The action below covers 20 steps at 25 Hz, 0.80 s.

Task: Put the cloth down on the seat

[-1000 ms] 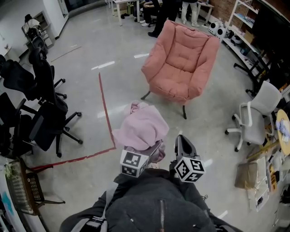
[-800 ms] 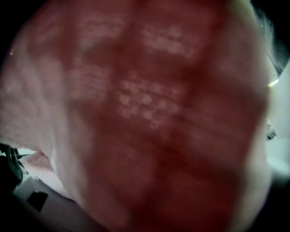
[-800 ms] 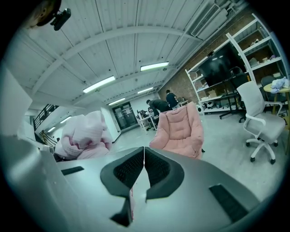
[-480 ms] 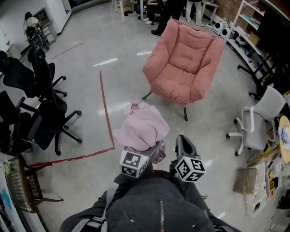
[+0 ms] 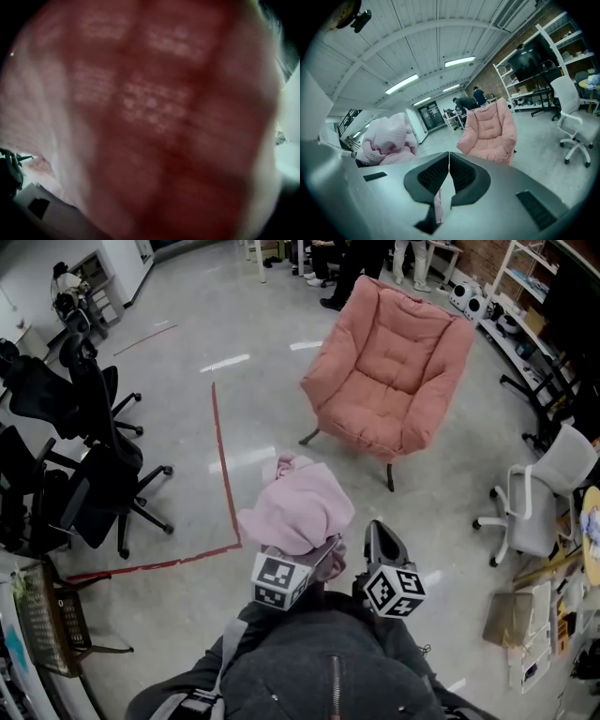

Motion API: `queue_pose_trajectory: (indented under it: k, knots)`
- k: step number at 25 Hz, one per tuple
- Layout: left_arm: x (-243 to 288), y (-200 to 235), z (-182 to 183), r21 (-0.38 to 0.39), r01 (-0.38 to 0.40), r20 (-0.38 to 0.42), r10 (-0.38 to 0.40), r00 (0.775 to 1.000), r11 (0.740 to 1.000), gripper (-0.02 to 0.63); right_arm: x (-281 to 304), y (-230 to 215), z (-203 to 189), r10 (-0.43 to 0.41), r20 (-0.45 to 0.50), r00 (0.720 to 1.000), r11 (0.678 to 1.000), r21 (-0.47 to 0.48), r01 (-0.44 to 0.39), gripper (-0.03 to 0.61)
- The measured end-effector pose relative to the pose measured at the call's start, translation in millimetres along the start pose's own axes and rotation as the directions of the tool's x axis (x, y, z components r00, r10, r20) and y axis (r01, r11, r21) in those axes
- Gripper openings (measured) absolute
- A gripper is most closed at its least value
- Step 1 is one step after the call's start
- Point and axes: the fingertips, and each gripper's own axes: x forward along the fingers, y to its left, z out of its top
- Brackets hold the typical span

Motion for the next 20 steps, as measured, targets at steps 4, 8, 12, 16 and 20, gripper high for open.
queue_pose_trajectory:
  k: [4,8,12,16,20]
  knots:
    - [13,10,-2,-0.009,-0.002,-0.008,0.002,1.0,1.0,0.471,12,-7,1,-0.009,-0.007,1.0,1.0,-0.004,0.009,0.011]
    - [37,21,5,-0.019,0.004,-0.011,-0.004,1.0,1.0,0.471,28,-23,12,-0.038,0.0,0.999,0.999,0.008,0.038,0.011]
    - [66,30,16,-0.011,0.023,-0.013,-0.023,1.0,1.0,0.471,50,-36,25,-0.058,0.005,0.998,0.998,0.018,0.057,0.011]
    - [94,37,24,-0.007,0.054,-0.018,-0.054,0.998,0.999,0.471,76,-45,31,-0.064,-0.009,0.998,0.997,0.033,0.064,0.011]
    - [120,52,32,-0.004,0.082,-0.042,-0.082,0.996,0.997,0.471,107,-52,42,-0.073,-0.02,0.997,0.996,0.047,0.074,0.011]
